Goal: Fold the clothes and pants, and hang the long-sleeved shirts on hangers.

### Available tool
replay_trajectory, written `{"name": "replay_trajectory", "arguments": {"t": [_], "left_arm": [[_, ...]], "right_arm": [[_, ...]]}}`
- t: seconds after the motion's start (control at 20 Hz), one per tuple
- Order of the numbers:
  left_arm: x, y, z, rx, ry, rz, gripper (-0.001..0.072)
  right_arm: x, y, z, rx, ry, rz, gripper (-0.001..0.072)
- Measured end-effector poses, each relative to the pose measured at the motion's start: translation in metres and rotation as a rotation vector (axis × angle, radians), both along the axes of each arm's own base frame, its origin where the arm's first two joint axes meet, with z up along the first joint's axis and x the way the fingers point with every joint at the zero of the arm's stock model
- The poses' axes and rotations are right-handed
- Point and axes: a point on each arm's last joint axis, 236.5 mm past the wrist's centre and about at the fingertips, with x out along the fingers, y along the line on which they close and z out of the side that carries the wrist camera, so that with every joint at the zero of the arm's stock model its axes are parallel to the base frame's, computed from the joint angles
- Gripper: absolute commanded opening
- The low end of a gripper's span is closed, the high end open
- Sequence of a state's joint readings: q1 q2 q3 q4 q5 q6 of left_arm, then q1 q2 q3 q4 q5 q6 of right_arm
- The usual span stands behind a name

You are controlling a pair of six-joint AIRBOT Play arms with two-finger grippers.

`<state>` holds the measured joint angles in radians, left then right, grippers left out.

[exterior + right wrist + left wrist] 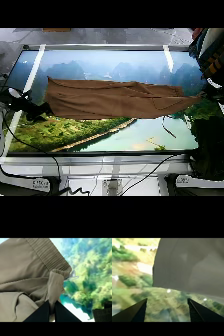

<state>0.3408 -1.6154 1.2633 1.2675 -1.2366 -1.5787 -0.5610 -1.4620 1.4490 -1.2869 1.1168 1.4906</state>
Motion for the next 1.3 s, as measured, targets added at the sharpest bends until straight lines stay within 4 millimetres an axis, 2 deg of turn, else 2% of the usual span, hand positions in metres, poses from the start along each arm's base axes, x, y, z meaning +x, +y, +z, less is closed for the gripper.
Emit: {"name": "replay_trajectory", "arguments": {"t": [0.05, 0.15, 0.2, 0.3, 0.35, 0.55, 0.7, 0.8, 0.95, 1.05, 1.1, 1.15, 1.3], "left_arm": [[0.004, -0.002, -0.003, -0.008, -0.013, 0.028, 0.0526], [0.015, -0.007, -0.009, -0.016, -0.047, 0.085, 0.0401], [0.021, -0.009, -0.012, -0.016, -0.061, 0.108, 0.0389], [0.031, -0.014, -0.019, -0.017, -0.085, 0.136, 0.0109], [0.036, -0.017, -0.022, -0.013, -0.097, 0.145, 0.0034], [0.058, -0.016, -0.021, 0.010, -0.176, 0.175, 0.0014], [0.077, -0.002, 0.006, 0.034, -0.270, 0.193, 0.0013], [0.095, 0.016, 0.045, 0.065, -0.375, 0.196, 0.0012], [0.114, 0.049, 0.120, 0.149, -0.553, 0.178, 0.0012], [0.111, 0.065, 0.157, 0.225, -0.609, 0.138, 0.0013], [0.104, 0.071, 0.164, 0.261, -0.602, 0.108, 0.0013], [0.093, 0.077, 0.166, 0.302, -0.570, 0.066, 0.0013], [0.047, 0.097, 0.145, 0.409, -0.376, -0.047, 0.0013]], "right_arm": [[0.000, 0.000, 0.000, 0.000, 0.000, 0.000, 0.0028], [0.000, 0.000, 0.000, 0.001, 0.001, 0.000, 0.0028], [0.000, 0.000, 0.000, 0.002, 0.001, 0.000, 0.0028], [-0.001, 0.001, -0.001, 0.005, 0.005, 0.001, 0.0028], [-0.001, 0.001, -0.001, 0.006, 0.006, 0.002, 0.0028], [-0.002, 0.002, -0.001, 0.010, 0.011, 0.003, 0.0027], [-0.003, 0.003, 0.000, 0.010, 0.010, 0.004, 0.0028], [-0.005, 0.005, 0.005, 0.011, 0.007, 0.008, 0.0027], [-0.009, 0.009, 0.017, 0.007, -0.002, 0.014, 0.0027], [-0.018, 0.017, 0.022, 0.021, 0.018, 0.028, 0.0027], [-0.025, 0.022, 0.021, 0.036, 0.042, 0.038, 0.0027], [-0.033, 0.028, 0.019, 0.055, 0.075, 0.051, 0.0028], [-0.062, 0.046, 0.012, 0.108, 0.193, 0.111, 0.0027]]}}
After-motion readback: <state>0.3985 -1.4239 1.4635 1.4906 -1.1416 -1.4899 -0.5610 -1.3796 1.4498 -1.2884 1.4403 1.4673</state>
